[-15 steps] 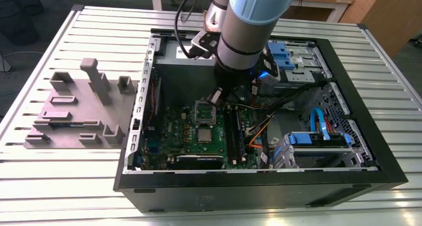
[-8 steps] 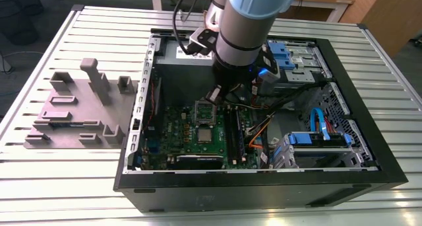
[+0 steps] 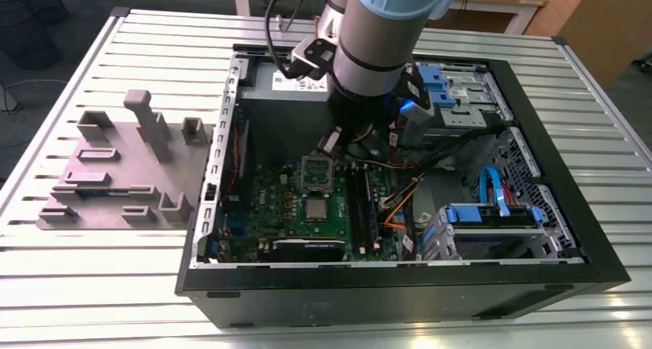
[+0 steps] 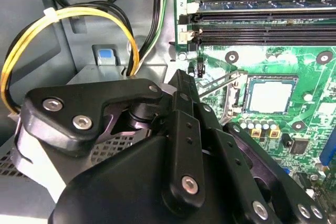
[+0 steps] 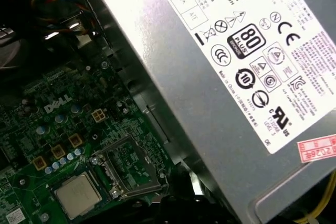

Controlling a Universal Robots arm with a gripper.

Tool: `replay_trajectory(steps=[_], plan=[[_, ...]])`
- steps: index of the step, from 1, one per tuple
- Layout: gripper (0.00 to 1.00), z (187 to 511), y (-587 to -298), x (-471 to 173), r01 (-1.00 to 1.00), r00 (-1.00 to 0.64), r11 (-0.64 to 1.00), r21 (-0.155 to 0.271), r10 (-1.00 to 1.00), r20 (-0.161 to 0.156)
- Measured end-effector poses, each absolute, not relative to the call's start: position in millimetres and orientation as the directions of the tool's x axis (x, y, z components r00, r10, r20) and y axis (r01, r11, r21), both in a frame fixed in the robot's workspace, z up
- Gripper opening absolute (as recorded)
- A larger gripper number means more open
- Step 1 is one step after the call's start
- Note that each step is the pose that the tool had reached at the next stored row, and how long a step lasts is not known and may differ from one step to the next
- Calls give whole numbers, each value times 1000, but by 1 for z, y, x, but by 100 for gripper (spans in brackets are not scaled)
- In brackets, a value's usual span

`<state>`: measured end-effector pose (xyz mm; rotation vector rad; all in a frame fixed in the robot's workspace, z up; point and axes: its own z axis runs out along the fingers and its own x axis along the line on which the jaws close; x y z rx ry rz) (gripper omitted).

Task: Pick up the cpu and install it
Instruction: 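Close the cpu cover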

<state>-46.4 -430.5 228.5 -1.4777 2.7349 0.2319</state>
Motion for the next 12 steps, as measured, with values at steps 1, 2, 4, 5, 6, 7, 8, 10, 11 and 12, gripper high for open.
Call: replay_trajectory(steps=[1, 2, 4, 5, 6, 7, 8, 10, 11, 12], plan=[[10, 229, -431, -47, -833, -550, 540, 119, -830, -91], [10, 230, -431, -47, -834, -550, 540, 118, -830, -90], [10, 232, -430, -47, -834, -550, 540, 115, -831, -86], [10, 232, -431, -47, -834, -550, 540, 113, -831, -83], [10, 233, -431, -47, -834, -550, 540, 112, -831, -81], [10, 233, -431, -48, -834, -549, 541, 110, -832, -78], [10, 234, -431, -48, -834, -549, 541, 108, -832, -75], [10, 235, -431, -48, -834, -549, 541, 104, -833, -69], [10, 235, -431, -48, -834, -549, 542, 102, -833, -67], [10, 235, -431, -48, -834, -549, 542, 101, -833, -64]])
